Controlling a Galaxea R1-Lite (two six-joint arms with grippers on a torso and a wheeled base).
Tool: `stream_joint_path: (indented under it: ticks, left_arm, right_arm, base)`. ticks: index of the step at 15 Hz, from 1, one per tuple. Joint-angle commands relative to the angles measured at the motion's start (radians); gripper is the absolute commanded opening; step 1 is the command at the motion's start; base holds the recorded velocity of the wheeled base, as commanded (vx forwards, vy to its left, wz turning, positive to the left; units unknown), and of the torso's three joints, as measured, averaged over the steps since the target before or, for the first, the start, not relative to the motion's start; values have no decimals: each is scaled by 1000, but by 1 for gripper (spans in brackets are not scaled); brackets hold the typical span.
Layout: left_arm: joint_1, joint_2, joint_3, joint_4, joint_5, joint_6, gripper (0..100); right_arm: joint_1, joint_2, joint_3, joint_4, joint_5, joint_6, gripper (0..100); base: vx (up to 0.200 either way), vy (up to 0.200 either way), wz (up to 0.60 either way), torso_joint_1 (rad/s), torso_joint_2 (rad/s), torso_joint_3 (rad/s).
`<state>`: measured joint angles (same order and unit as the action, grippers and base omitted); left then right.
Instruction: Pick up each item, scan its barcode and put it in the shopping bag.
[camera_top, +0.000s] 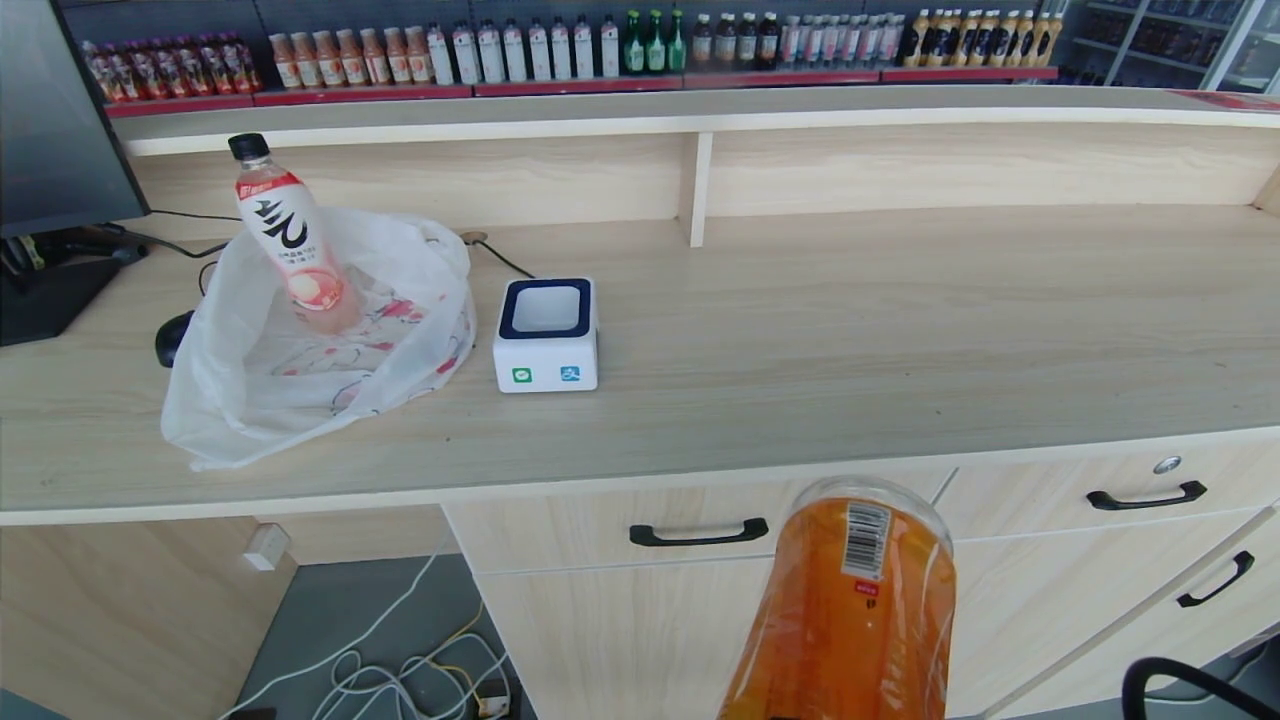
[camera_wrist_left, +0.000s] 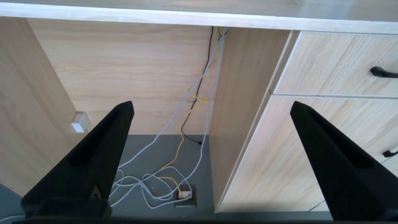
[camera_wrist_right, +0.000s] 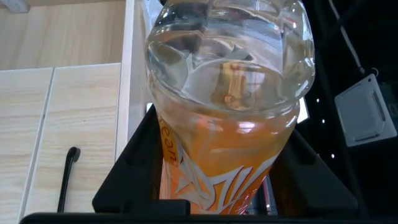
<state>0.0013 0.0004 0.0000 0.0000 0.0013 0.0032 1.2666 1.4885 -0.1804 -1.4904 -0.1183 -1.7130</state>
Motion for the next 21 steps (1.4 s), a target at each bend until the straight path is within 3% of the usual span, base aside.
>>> stream_joint_path:
  ticks: [1,12,15,19,21]
  left_arm:
    - [0,0,0,0,0,0,100]
    - [0,0,0,0,0,0,100]
    - [0,0,0,0,0,0,100]
    - [0,0,0,0,0,0,100]
    - [0,0,0,0,0,0,100]
  right_arm:
    - [0,-1,-1,-1,0,0,0]
    - [0,-2,-2,-1,0,9,0]
    - [-10,-8,16,-79,-1,27,0]
    - [-30,36,27,-80,-3,323,0]
    - [-36,45,38,-80,-4,394,0]
  base:
    - [0,0,0,0,0,0]
    - [0,0,0,0,0,0]
    - [0,0,0,0,0,0]
    - [0,0,0,0,0,0]
    - [0,0,0,0,0,0]
